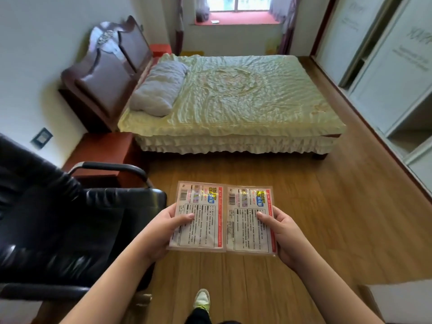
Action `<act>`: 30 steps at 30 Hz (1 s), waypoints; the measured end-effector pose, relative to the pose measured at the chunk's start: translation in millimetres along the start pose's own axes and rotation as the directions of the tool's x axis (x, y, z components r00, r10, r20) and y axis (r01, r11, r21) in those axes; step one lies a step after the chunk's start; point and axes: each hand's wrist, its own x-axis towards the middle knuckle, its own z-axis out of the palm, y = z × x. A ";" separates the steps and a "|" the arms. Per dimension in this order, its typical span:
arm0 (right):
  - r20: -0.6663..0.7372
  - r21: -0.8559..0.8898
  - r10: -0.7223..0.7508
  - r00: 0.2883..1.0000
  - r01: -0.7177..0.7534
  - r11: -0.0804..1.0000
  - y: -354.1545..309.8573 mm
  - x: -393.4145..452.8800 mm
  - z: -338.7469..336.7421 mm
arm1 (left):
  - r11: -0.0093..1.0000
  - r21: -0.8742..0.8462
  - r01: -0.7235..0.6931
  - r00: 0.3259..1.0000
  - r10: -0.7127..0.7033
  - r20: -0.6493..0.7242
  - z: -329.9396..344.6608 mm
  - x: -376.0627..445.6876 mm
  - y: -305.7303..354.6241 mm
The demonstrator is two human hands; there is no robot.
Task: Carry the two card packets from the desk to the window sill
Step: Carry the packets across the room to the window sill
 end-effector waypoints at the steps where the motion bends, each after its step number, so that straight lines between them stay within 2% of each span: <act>1: -0.018 0.004 -0.004 1.000 0.004 1.000 -2.9 3.5 -1.1 | 1.000 0.014 0.007 1.000 -0.008 0.022 0.4 11.2 6.4; 8: -0.187 0.118 -0.065 0.980 0.088 0.989 -33.2 28.1 -13.3 | 0.997 0.065 0.046 0.974 -0.059 0.217 12.7 97.0 52.4; 15: -0.325 0.209 -0.104 0.940 0.178 0.961 -53.9 35.5 -52.7 | 0.987 0.130 0.093 0.928 -0.133 0.347 54.2 175.3 76.6; 23: -0.447 0.283 -0.118 0.887 0.265 0.922 -77.8 55.1 -147.4 | 0.962 0.233 0.140 0.867 -0.233 0.441 145.4 272.4 78.1; 30: -0.518 0.309 -0.077 0.852 0.270 0.912 -116.3 77.8 -247.7 | 0.940 0.293 0.176 0.859 -0.292 0.421 241.3 348.7 82.0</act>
